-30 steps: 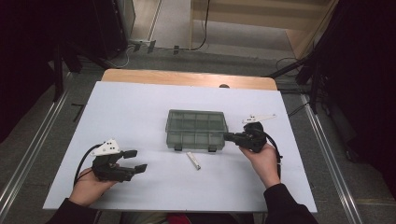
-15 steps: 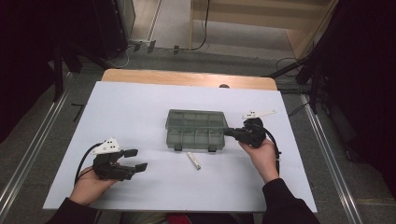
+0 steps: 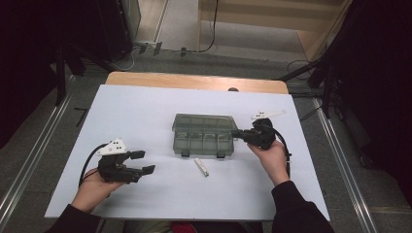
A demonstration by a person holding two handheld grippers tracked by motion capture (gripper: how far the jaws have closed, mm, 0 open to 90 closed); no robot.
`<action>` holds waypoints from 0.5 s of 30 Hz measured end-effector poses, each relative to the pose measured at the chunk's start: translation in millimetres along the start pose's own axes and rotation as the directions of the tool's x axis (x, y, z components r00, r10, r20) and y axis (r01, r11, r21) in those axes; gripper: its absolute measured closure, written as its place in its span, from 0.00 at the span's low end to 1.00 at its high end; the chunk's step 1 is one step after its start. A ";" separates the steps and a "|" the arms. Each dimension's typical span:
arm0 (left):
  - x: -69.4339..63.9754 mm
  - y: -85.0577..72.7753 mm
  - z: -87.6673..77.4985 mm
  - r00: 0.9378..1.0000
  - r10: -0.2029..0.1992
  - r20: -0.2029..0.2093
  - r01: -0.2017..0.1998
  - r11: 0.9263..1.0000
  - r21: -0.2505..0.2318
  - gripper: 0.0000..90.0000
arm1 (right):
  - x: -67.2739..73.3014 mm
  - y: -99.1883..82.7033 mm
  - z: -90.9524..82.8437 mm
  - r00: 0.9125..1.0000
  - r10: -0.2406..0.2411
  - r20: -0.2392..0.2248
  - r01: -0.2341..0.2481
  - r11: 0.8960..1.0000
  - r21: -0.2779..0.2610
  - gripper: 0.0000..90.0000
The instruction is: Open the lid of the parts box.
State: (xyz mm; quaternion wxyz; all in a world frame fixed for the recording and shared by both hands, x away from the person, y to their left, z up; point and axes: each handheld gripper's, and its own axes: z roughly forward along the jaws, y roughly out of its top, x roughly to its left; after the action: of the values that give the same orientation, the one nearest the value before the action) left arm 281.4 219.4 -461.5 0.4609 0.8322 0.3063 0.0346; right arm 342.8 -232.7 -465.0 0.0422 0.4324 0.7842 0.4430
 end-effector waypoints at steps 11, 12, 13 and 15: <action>5.2 20.0 13.3 1.000 0.011 0.023 -0.012 0.999 0.040 0.28 | 0.6 4.3 0.4 1.000 0.003 -0.010 -0.003 1.000 -0.003 1.00; 6.2 21.4 15.2 1.000 0.010 0.023 -0.011 0.999 0.038 0.28 | 0.9 4.8 0.6 1.000 0.005 -0.012 -0.005 1.000 -0.003 1.00; 7.1 22.9 16.7 1.000 0.005 0.025 -0.005 0.999 0.037 0.28 | 1.2 5.2 0.8 1.000 0.006 -0.012 -0.006 1.000 -0.004 1.00; 9.4 26.7 19.4 1.000 0.008 0.019 -0.009 0.999 0.037 0.28 | 1.7 6.1 1.5 1.000 0.004 -0.013 -0.004 1.000 -0.007 1.00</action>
State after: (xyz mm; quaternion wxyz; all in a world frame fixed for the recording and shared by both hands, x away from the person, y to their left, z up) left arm 308.4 199.6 -453.7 0.4482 0.8421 0.2991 0.0231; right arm 346.3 -229.1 -461.0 0.0376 0.4308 0.7821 0.4487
